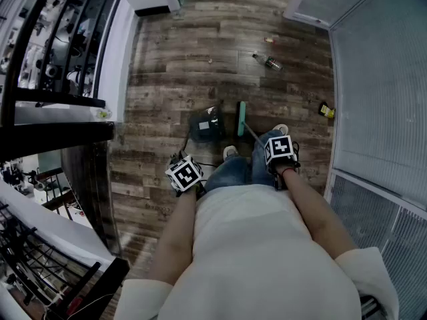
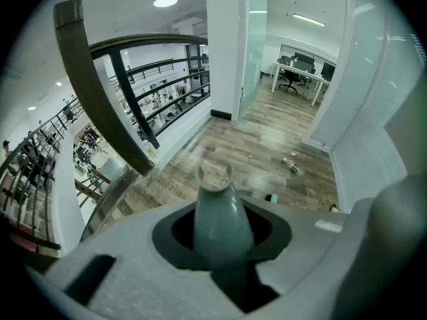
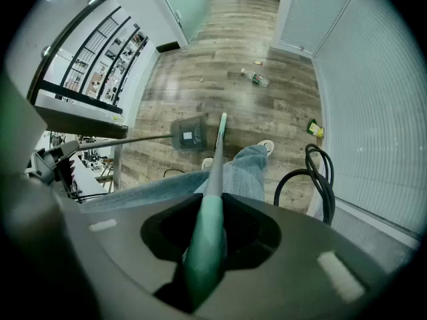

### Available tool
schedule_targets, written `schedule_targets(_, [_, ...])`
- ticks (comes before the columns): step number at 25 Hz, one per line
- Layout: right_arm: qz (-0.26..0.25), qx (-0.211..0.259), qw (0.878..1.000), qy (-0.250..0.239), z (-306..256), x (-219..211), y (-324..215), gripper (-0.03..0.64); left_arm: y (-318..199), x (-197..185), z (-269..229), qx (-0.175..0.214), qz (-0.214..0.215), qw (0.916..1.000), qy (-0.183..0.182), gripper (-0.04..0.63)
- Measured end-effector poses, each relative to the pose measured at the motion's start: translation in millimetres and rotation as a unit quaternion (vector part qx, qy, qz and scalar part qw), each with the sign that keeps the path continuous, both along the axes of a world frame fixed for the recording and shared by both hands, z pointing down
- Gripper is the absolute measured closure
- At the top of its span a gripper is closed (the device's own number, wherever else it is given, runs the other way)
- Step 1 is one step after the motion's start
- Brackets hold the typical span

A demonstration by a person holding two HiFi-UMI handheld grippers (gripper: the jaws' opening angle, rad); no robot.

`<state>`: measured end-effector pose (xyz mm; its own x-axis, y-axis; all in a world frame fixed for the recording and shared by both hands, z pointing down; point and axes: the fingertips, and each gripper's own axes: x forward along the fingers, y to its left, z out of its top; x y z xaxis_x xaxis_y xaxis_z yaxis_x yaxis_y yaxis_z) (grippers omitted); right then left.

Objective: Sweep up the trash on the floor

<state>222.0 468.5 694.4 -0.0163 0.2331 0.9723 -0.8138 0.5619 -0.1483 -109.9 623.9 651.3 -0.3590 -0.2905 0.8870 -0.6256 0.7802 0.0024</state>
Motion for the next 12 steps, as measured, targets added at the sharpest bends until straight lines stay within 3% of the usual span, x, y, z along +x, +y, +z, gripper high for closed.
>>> schedule_targets(12, [0.001, -0.002, 1.0, 0.003, -1.5, -1.6, -0.5, 0.518, -5.8, -6.6, 2.2, -0.001, 0.005, 1.0, -0.004, 0.503])
